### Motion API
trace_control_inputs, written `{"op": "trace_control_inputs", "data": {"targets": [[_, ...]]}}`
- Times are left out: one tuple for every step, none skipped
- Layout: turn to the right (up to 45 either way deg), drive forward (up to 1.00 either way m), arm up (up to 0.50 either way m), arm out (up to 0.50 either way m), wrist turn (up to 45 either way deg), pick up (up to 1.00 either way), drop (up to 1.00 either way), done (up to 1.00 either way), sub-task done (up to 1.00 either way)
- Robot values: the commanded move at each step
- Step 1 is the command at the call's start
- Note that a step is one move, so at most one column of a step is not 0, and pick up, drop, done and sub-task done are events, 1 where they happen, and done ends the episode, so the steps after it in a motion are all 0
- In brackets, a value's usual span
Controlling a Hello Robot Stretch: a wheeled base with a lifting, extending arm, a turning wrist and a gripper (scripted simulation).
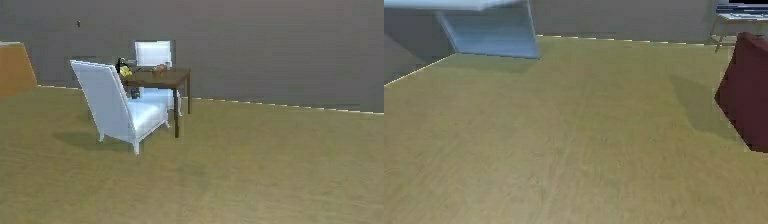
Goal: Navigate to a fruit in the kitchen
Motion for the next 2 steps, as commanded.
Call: {"op": "trace_control_inputs", "data": {"targets": [[0.0,1.0,0.0,0.0,0.0,0.0,0.0,0.0,0.0],[-3.0,0.0,0.0,0.0,0.0,0.0,0.0,0.0,0.0]]}}
